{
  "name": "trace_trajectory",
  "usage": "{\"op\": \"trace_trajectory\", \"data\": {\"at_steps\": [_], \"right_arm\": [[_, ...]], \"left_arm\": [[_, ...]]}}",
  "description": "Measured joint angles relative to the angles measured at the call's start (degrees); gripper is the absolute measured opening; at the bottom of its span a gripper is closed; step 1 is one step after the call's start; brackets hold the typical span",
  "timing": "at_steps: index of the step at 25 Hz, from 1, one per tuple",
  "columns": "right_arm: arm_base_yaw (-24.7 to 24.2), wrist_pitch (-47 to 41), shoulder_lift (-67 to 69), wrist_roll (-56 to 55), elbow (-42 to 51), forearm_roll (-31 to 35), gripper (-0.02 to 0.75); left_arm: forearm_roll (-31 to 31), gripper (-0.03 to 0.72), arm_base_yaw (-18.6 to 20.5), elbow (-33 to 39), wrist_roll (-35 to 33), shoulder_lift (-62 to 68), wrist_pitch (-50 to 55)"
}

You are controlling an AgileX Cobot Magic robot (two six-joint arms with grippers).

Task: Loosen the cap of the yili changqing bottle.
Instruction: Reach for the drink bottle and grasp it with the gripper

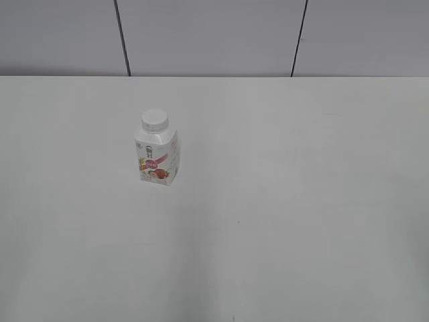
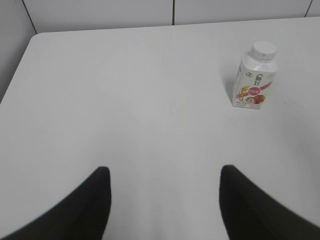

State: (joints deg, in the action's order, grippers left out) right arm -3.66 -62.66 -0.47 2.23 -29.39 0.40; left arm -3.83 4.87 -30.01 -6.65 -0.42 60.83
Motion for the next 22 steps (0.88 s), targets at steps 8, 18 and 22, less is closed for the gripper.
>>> {"op": "trace_trajectory", "data": {"at_steps": [8, 18, 22], "right_arm": [[0.0, 0.0, 0.0, 0.0, 0.0, -0.4, 0.584], [0.0, 0.0, 0.0, 0.0, 0.0, 0.0, 0.584], [0.0, 0.0, 0.0, 0.0, 0.0, -0.4, 0.584]], "left_arm": [[0.2, 0.431, -0.1, -0.2, -0.1, 2.1, -0.5], [-1.3, 0.431, -0.1, 1.5, -2.0, 14.8, -32.9], [-2.1, 0.431, -1.1, 5.2, -2.0, 21.9, -45.6]]}}
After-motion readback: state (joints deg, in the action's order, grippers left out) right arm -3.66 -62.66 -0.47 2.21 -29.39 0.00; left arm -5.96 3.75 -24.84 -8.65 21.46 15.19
